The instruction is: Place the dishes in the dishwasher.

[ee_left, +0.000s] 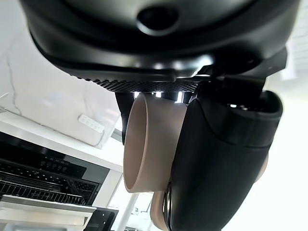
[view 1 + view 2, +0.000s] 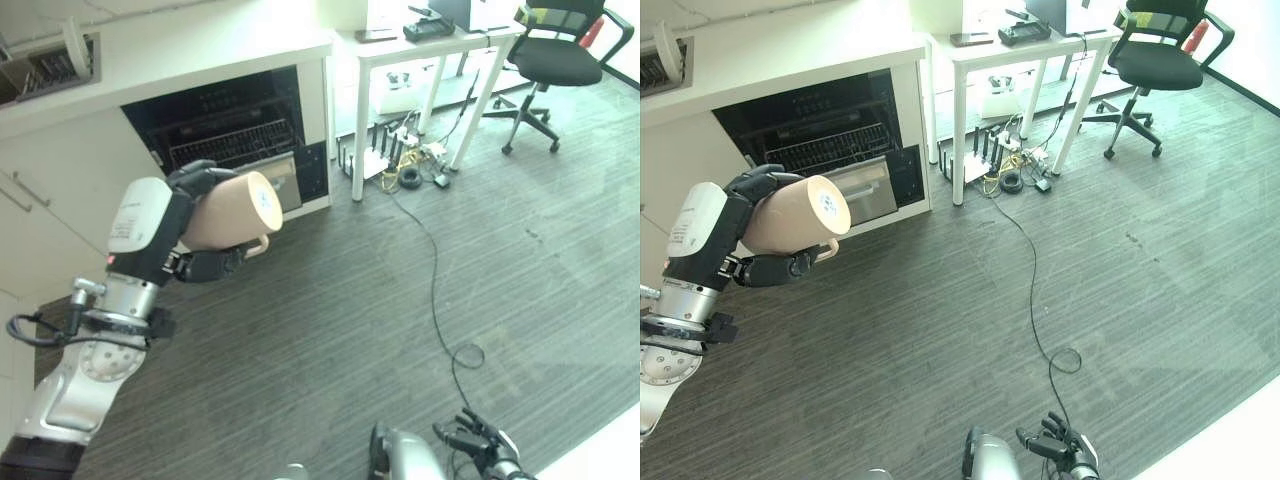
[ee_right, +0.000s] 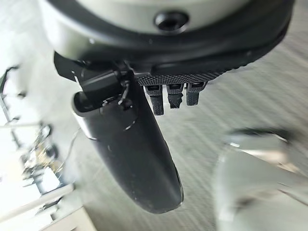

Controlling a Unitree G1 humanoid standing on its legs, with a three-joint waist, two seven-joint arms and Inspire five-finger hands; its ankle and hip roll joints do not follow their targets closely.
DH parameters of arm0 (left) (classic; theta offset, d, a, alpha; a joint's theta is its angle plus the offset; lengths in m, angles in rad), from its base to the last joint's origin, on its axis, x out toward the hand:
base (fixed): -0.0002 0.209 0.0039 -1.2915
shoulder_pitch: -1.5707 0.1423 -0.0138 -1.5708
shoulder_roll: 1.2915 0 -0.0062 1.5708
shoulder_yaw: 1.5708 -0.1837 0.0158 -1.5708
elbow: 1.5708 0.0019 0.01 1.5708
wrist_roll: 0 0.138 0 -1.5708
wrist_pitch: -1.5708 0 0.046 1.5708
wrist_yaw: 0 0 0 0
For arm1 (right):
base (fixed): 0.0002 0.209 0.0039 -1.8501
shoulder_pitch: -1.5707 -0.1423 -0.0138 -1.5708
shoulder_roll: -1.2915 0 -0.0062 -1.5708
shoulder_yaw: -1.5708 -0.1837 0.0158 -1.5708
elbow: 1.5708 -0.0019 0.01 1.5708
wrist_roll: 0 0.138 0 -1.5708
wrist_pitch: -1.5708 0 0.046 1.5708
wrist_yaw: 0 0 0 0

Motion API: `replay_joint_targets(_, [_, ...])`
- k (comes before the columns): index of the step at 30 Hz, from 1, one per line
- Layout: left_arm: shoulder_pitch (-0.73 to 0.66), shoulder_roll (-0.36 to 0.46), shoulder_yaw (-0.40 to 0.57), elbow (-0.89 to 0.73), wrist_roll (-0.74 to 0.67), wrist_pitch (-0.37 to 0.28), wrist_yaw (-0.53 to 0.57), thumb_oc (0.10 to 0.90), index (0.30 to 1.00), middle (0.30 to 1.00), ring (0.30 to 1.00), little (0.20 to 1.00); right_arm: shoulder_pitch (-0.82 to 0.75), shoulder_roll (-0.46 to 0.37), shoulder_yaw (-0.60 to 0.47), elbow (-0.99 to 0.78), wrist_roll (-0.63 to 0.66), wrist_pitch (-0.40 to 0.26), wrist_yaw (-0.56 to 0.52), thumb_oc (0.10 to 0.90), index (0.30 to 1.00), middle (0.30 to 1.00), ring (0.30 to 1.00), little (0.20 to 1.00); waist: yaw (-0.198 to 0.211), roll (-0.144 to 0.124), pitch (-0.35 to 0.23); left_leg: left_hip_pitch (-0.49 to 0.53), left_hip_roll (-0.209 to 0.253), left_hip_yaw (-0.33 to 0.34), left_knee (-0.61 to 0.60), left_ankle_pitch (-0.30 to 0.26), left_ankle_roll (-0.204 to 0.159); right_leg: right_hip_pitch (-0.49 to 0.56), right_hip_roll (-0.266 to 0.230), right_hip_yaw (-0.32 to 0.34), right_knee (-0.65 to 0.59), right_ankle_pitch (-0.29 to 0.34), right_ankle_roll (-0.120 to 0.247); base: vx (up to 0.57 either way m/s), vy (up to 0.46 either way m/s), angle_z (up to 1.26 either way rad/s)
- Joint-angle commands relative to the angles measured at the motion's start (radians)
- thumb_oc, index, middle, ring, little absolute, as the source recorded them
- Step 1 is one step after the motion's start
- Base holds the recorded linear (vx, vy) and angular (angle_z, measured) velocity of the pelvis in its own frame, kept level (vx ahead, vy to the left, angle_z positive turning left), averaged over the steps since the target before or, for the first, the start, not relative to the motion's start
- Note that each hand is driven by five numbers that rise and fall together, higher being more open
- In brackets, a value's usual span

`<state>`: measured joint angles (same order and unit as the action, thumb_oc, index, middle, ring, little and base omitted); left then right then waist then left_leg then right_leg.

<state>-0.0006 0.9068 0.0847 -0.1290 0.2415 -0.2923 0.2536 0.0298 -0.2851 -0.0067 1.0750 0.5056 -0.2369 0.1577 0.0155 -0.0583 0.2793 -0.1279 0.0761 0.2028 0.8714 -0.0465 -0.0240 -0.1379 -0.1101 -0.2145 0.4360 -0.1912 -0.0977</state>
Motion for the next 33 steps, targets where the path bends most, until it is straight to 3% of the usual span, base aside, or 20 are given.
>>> replay_joint_targets(1, [-0.169, 0.014, 0.145, -0.05, -0.05, -0.047, 0.121, 0.4, 0.3, 0.3, 0.3, 0.3, -0.052, -0.112, 0.006, -0.017, -0.014, -0.076, 0.004, 0.8, 0.9, 0.9, 0.9, 0.9, 0.006, 0.072, 0.002, 0.063, -0.093, -0.103, -0.292, -0.103, -0.005, 0.09, -0.044, 0.039, -0.136, 0.022, 0.178, 0.38, -0.11, -0.62])
replay_joint_targets(2, [-0.166, 0.014, 0.152, -0.055, -0.05, -0.05, 0.129, 0.4, 0.3, 0.3, 0.3, 0.3, -0.055, -0.109, -0.006, -0.008, -0.028, -0.069, 0.001, 0.8, 0.9, 0.9, 0.9, 0.9, 0.012, 0.066, 0.003, 0.047, -0.095, -0.032, -0.378, -0.107, 0.013, 0.103, -0.047, 0.015, -0.136, 0.012, 0.178, 0.34, -0.09, -1.03])
replay_joint_targets(3, [-0.164, 0.016, 0.15, -0.059, -0.051, -0.049, 0.138, 0.4, 0.3, 0.3, 0.3, 0.3, -0.056, -0.106, -0.009, -0.01, -0.028, -0.062, -0.011, 0.8, 0.9, 0.9, 0.9, 0.9, 0.015, 0.064, 0.006, 0.039, -0.09, -0.004, -0.417, -0.091, 0.014, 0.113, -0.045, 0.007, -0.136, 0.002, 0.175, 0.39, -0.045, -0.59])
replay_joint_targets(5, [-0.155, 0.024, 0.148, -0.061, -0.062, -0.04, 0.161, 0.4, 0.3, 0.3, 0.3, 0.3, -0.053, -0.102, -0.013, 0.006, -0.019, -0.058, -0.025, 0.8, 0.9, 0.9, 0.9, 0.9, 0.034, 0.074, 0.011, 0.006, -0.107, 0.0, -0.56, -0.062, 0.013, 0.141, -0.022, 0.016, -0.136, -0.025, 0.174, 0.36, 0.038, -0.08])
replay_joint_targets(7, [-0.145, 0.008, 0.148, -0.064, -0.044, -0.041, 0.187, 0.4, 0.3, 0.3, 0.3, 0.3, -0.049, -0.096, -0.012, 0.031, -0.018, -0.056, -0.034, 0.8, 0.9, 0.9, 0.9, 0.9, 0.046, 0.103, 0.011, -0.073, -0.054, 0.019, -0.571, -0.05, -0.012, 0.167, 0.009, -0.006, -0.136, -0.058, 0.174, 0.37, 0.098, -0.19])
replay_joint_targets(8, [-0.145, 0.002, 0.148, -0.061, -0.039, -0.042, 0.195, 0.4, 0.3, 0.3, 0.3, 0.3, -0.045, -0.094, -0.013, 0.038, -0.021, -0.056, -0.038, 0.8, 0.9, 0.9, 0.9, 0.9, 0.046, 0.105, 0.004, -0.076, -0.045, 0.023, -0.571, -0.063, -0.023, 0.179, 0.01, -0.01, -0.136, -0.078, 0.175, 0.34, 0.092, -0.14])
replay_joint_targets(10, [-0.148, -0.014, 0.154, -0.047, -0.026, -0.058, 0.211, 0.4, 0.3, 0.3, 0.3, 0.3, -0.027, -0.083, -0.02, 0.053, -0.02, -0.065, -0.053, 0.8, 0.9, 0.9, 0.9, 0.9, 0.036, 0.107, -0.007, -0.073, -0.014, 0.115, -0.571, -0.069, -0.018, 0.199, -0.001, -0.061, -0.136, -0.095, 0.173, 0.26, 0.087, 0.01])
replay_joint_targets(12, [-0.142, -0.027, 0.161, -0.033, -0.007, -0.074, 0.237, 0.4, 0.3, 0.3, 0.3, 0.3, -0.012, -0.069, -0.02, 0.054, -0.009, -0.069, -0.075, 0.8, 0.9, 0.9, 0.9, 0.9, 0.031, 0.103, -0.023, -0.061, -0.007, 0.143, -0.571, -0.099, -0.003, 0.225, -0.005, -0.078, -0.136, -0.121, 0.177, 0.31, 0.144, 0.28])
replay_joint_targets(13, [-0.122, -0.036, 0.173, -0.029, 0.003, -0.079, 0.248, 0.4, 0.3, 0.3, 0.3, 0.3, -0.006, -0.058, -0.021, 0.049, -0.006, -0.053, -0.1, 0.8, 0.9, 0.9, 0.9, 0.9, 0.041, 0.104, -0.036, -0.065, -0.02, 0.107, -0.571, -0.106, 0.001, 0.247, 0.005, -0.067, -0.136, -0.138, 0.179, 0.42, 0.186, 0.24])
replay_joint_targets(16, [-0.117, -0.028, 0.182, -0.014, 0.029, -0.107, 0.241, 0.4, 0.3, 0.3, 0.3, 0.3, 0.009, -0.038, -0.048, 0.057, 0.021, -0.037, -0.123, 0.8, 0.9, 0.9, 0.9, 0.9, 0.039, 0.104, -0.057, -0.046, -0.03, 0.115, -0.571, -0.138, 0.037, 0.305, 0.019, -0.083, -0.136, -0.13, 0.185, 0.28, 0.13, 0.22])
replay_joint_targets(18, [-0.127, -0.01, 0.173, -0.011, 0.051, -0.102, 0.25, 0.4, 0.3, 0.3, 0.3, 0.3, 0.018, -0.024, -0.057, 0.049, 0.019, -0.039, -0.136, 0.8, 0.9, 0.9, 0.9, 0.9, 0.031, 0.11, -0.062, -0.034, -0.052, 0.09, -0.571, -0.166, 0.064, 0.334, 0.024, -0.094, -0.114, -0.016, 0.227, 0.23, 0.189, 0.45])
replay_joint_targets(19, [-0.146, 0.009, 0.164, -0.014, 0.053, -0.085, 0.252, 0.4, 0.3, 0.3, 0.3, 0.3, 0.023, -0.018, -0.061, 0.041, 0.023, -0.043, -0.141, 0.8, 0.9, 0.9, 0.9, 0.9, 0.02, 0.116, -0.056, -0.018, -0.07, 0.078, -0.571, -0.183, 0.089, 0.293, 0.013, -0.088, 0.023, 0.042, 0.264, 0.09, 0.206, 0.48])
replay_joint_targets(20, [-0.169, 0.027, 0.155, -0.016, 0.043, -0.064, 0.245, 0.4, 0.3, 0.3, 0.3, 0.3, 0.025, -0.013, -0.062, 0.027, 0.028, -0.037, -0.148, 0.8, 0.9, 0.9, 0.9, 0.9, 0.011, 0.127, -0.047, -0.017, -0.064, 0.085, -0.571, -0.171, 0.108, 0.239, 0.006, -0.103, 0.128, 0.091, 0.272, 0.06, 0.221, 0.7])
replay_joint_targets(22, [-0.226, 0.066, 0.12, -0.004, 0.025, -0.026, 0.255, 0.4, 0.3, 0.3, 0.3, 0.3, 0.021, -0.013, -0.058, 0.023, 0.037, -0.03, -0.141, 0.8, 0.9, 0.9, 0.9, 0.9, -0.01, 0.149, -0.03, 0.011, -0.081, 0.028, -0.571, -0.192, 0.132, 0.077, -0.03, -0.081, 0.346, 0.116, 0.26, 0.07, 0.15, 1.03])
replay_joint_targets(25, [-0.271, 0.093, 0.097, 0.017, 0.02, -0.039, 0.3, 0.4, 0.3, 0.3, 0.3, 0.3, 0.015, -0.015, -0.052, 0.027, 0.013, -0.035, -0.135, 0.8, 0.9, 0.9, 0.9, 0.9, -0.041, 0.159, -0.018, 0.038, -0.095, -0.045, -0.571, -0.206, 0.125, -0.001, -0.009, -0.046, 0.246, 0.064, 0.23, 0.12, -0.08, 0.7])
replay_joint_targets(28, [-0.323, 0.103, 0.087, 0.029, 0.038, -0.07, 0.366, 0.4, 0.3, 0.3, 0.3, 0.3, 0.003, -0.029, -0.059, 0.089, 0.035, -0.043, -0.1, 0.8, 0.9, 0.9, 0.9, 0.9, -0.07, 0.131, -0.023, 0.068, -0.122, -0.161, -0.571, -0.251, 0.103, -0.039, -0.016, 0.048, -0.136, 0.132, 0.241, 0.22, -0.311, 1.4])
replay_joint_targets(30, [-0.33, 0.136, 0.086, 0.04, 0.02, -0.08, 0.368, 0.4, 0.3, 0.3, 0.3, 0.3, -0.006, -0.039, -0.068, 0.135, 0.039, -0.055, -0.074, 0.8, 0.9, 0.9, 0.9, 0.9, -0.083, 0.102, -0.042, 0.09, -0.149, -0.199, -0.571, -0.287, 0.096, -0.116, -0.048, 0.144, -0.136, 0.131, 0.276, 0.31, -0.376, 1.28])
replay_joint_targets(31, [-0.333, 0.158, 0.089, 0.043, -0.001, -0.08, 0.358, 0.4, 0.3, 0.3, 0.3, 0.3, -0.004, -0.04, -0.068, 0.14, 0.042, -0.05, -0.075, 0.8, 0.9, 0.9, 0.9, 0.9, -0.085, 0.102, -0.049, 0.094, -0.147, -0.21, -0.571, -0.295, 0.092, -0.12, -0.045, 0.168, -0.136, 0.137, 0.281, 0.25, -0.29, 0.55])
replay_joint_targets(33, [-0.32, 0.19, 0.105, 0.052, -0.032, -0.07, 0.338, 0.4, 0.3, 0.3, 0.3, 0.3, 0.002, -0.043, -0.059, 0.14, 0.036, -0.036, -0.071, 0.8, 0.9, 0.9, 0.9, 0.9, -0.071, 0.098, -0.068, 0.088, -0.124, -0.194, -0.571, -0.284, 0.071, -0.084, -0.048, 0.145, -0.136, 0.104, 0.274, 0.18, -0.266, 1.3])
